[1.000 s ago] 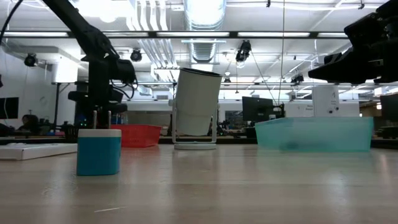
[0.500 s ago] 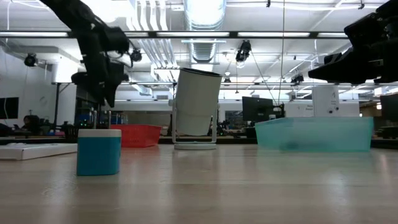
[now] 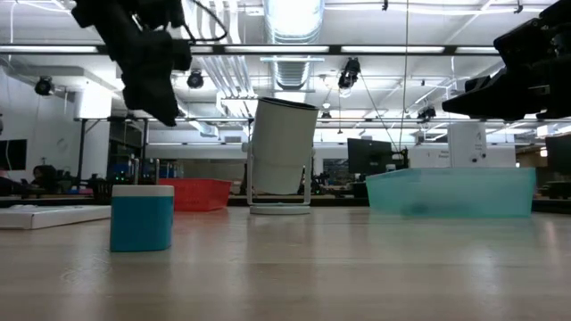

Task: Pick and place items into bin
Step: Put the blue charger adapter into the black bin

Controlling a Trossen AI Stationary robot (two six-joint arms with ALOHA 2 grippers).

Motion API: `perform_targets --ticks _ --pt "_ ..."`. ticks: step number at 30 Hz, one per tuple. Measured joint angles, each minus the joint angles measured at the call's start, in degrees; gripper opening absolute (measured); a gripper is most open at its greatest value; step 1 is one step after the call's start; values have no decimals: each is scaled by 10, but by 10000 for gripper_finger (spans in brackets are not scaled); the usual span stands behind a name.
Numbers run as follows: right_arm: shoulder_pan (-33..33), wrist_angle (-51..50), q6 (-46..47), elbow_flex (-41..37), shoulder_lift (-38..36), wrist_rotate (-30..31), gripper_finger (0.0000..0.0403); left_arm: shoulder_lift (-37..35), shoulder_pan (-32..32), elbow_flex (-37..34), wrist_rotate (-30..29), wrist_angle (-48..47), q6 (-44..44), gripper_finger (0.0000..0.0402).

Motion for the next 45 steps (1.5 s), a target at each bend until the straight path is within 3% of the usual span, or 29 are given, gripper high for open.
perform_targets --ticks 11,18,28,35,41,45 --pt "0 0 7 0 0 0 8 91 -307 19 0 130 -51 173" --pt "0 0 8 0 0 0 8 193 -427 60 -23 214 -63 173" --pt "0 0 25 0 0 0 8 309 -442 134 -44 163 -147 173" --pt "0 0 26 0 0 0 8 324 -442 141 -38 144 -145 173" --pt "0 0 26 0 0 0 8 325 -439 139 -37 145 -91 174" --pt "0 0 24 0 0 0 8 325 -436 139 -38 145 -90 195"
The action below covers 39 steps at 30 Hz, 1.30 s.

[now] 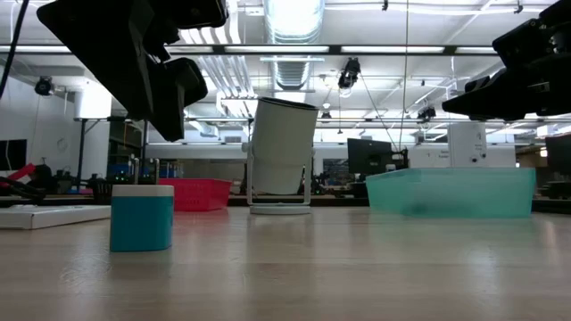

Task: Pick and place items into bin
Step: Put the blue charger adapter into the black bin

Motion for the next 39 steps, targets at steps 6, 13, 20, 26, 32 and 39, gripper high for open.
perform_targets --ticks 6,13,20,26,32,39 --pt "0 0 0 0 0 0 8 0 0 0 4 1 -2 269" --pt "0 0 0 0 0 0 8 20 -3 -2 9 25 -31 317" --pt "0 0 0 0 0 0 8 64 -3 -2 14 30 -32 319" --pt "0 0 1 0 0 0 8 94 -2 -2 16 30 -32 319" --pt "0 0 2 0 0 0 8 106 -1 7 17 36 -32 319" --pt "0 0 0 0 0 0 8 106 0 7 17 43 -32 319"
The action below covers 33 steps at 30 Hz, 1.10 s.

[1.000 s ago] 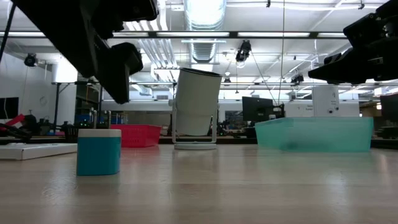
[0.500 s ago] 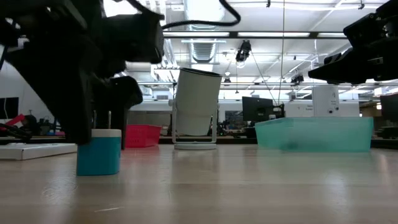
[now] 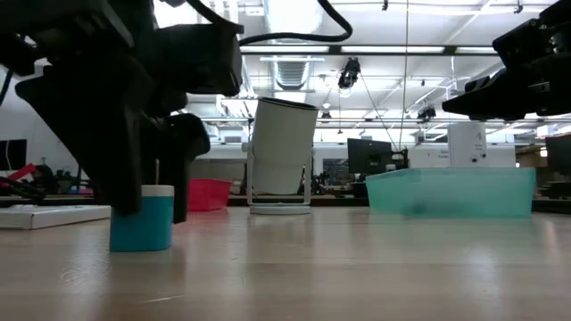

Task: Pick and place items into bin
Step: Put the blue charger adapter into the black bin

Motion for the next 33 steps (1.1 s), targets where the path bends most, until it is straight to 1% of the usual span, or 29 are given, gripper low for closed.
perform_targets --ticks 5,9,14,21,23,25,27,31,33 --pt "0 0 0 0 0 0 8 0 2 -3 0 -1 6 319" --pt "0 0 0 0 0 0 8 0 3 -4 -1 -1 20 300" --pt "0 0 0 0 0 0 8 0 4 -4 1 -1 19 250" --pt "0 0 0 0 0 0 8 0 5 -4 16 -2 36 151" --pt "0 0 0 0 0 0 8 0 6 -3 18 -6 51 134" --pt "0 0 -2 0 0 0 8 0 7 3 25 -28 77 134" --pt "0 0 -2 0 0 0 8 -2 8 13 29 -70 91 134" --pt "0 0 -2 0 0 0 8 -6 18 44 29 -208 86 134" --pt "0 0 -2 0 0 0 8 -11 27 57 15 -272 74 134"
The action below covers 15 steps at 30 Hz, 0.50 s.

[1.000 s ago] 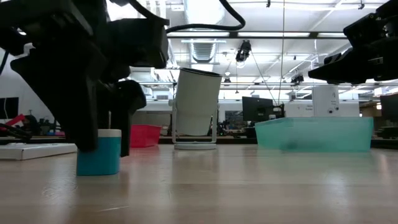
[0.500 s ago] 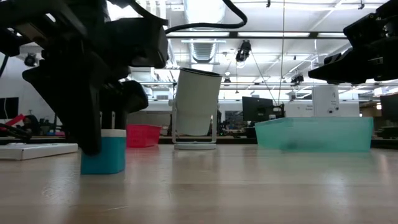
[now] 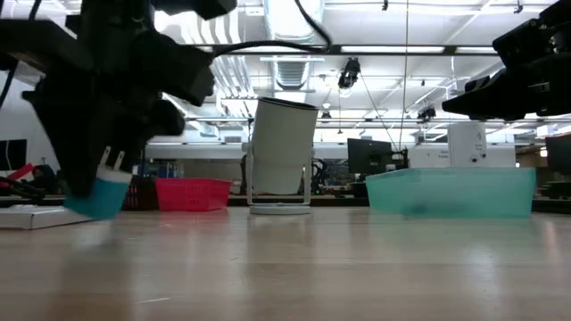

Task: Pick and place items into bin
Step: Put the blue charger adapter into the black bin

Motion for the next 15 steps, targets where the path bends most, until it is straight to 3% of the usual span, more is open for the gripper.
perform_targets --ticks 8,15 --pt "0 0 -3 0 0 0 8 -61 50 8 -40 -146 -7 134" --pt "0 0 -6 0 0 0 8 -166 132 -13 -75 -169 33 134"
